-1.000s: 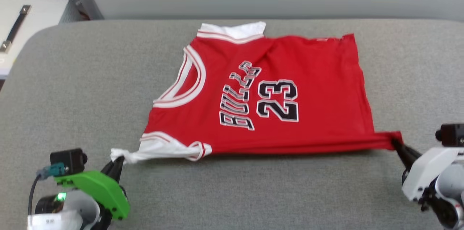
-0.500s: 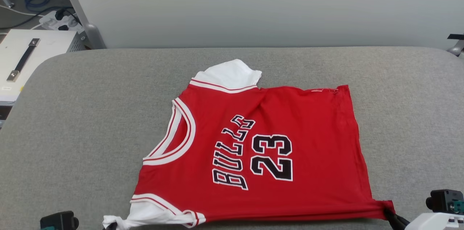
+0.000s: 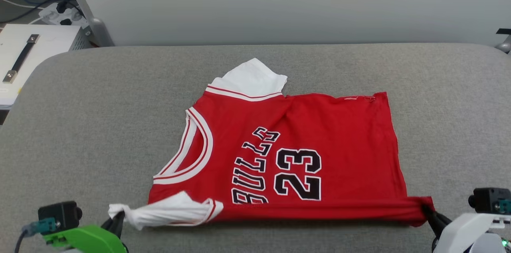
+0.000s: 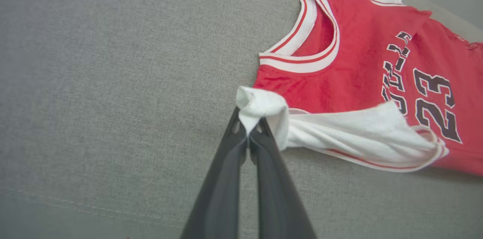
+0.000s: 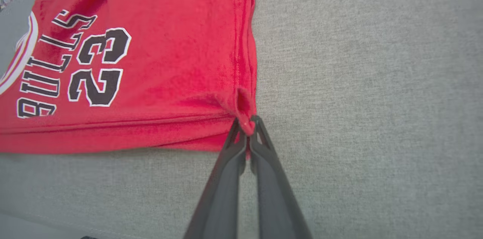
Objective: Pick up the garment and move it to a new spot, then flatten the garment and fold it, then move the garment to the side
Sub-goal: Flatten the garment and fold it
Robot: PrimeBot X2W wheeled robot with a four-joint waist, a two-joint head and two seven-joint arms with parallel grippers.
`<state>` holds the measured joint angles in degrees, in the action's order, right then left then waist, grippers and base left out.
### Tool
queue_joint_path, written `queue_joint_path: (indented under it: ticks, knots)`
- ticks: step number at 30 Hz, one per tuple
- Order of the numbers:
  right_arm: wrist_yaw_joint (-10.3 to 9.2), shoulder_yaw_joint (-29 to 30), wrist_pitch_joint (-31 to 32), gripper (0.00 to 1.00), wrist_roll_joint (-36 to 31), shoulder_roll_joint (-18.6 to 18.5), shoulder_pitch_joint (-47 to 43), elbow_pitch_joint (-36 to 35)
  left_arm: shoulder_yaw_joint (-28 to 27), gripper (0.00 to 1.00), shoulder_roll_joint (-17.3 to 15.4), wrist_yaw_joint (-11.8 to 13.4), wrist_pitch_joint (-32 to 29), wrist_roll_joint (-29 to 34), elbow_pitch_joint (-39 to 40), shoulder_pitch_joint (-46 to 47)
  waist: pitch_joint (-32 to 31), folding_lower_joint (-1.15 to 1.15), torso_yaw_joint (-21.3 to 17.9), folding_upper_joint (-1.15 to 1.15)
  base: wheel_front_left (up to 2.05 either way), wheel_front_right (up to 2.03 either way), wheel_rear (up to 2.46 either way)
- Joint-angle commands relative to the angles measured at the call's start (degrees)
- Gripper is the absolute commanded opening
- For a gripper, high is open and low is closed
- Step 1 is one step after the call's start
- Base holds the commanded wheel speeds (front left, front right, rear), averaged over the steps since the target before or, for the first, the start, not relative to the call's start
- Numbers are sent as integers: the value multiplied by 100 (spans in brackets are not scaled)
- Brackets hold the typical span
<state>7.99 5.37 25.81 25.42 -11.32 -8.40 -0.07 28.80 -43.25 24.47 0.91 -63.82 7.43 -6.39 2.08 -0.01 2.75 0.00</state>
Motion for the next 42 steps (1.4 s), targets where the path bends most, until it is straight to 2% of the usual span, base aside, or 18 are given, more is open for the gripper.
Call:
queue_joint_path:
  ticks: [1,7,14,20,28,29,30,31,32,33,42]
  knots:
    - [-50,26,1,0,-80,-49,246,16,-43,0,-9,-28,-16,100,-114,305,174,1,-21,0,0,0,0]
    - [-50,-44,-34,0,-224,-60,1065,340,6,0,305,-315,-27,247,-631,1259,615,1,-29,0,0,0,0]
    - [-50,-103,-148,0,-307,-147,1810,922,234,0,779,-855,-2,415,-1521,2261,1078,1,77,0,0,0,0]
    - [-50,-317,-231,0,-327,-150,2037,1327,484,0,1094,-1284,-93,505,-2382,2820,1291,1,122,0,0,0,0]
    - [-50,-676,-501,0,-234,-284,2156,1867,726,0,1463,-1817,-325,358,-3383,3089,1294,1,148,0,0,0,0]
    - [-50,-688,-586,7,-229,-292,2144,1895,708,0,1504,-1864,-307,316,-3462,3099,1264,1,155,0,0,0,0]
    - [-50,-699,-638,32,-205,-289,2132,1921,694,13,1527,-1882,-287,294,-3519,3104,1240,1,160,0,0,0,0]
    - [-50,-716,-732,68,-134,-277,2115,1929,672,43,1550,-1895,-249,275,-3578,3110,1204,1,169,0,0,0,0]
    - [-50,-723,-816,100,-82,-269,2106,1924,655,90,1566,-1907,-225,257,-3618,3115,1178,1,178,0,0,0,0]
    - [-50,-750,-923,100,-58,-284,2093,1908,627,100,1577,-1908,-173,249,-3665,3127,1133,1,188,0,0,0,0]
    - [-50,-550,-2331,100,-388,-242,1998,1510,404,100,1484,-1802,190,249,-3766,3171,735,1,243,0,0,0,0]
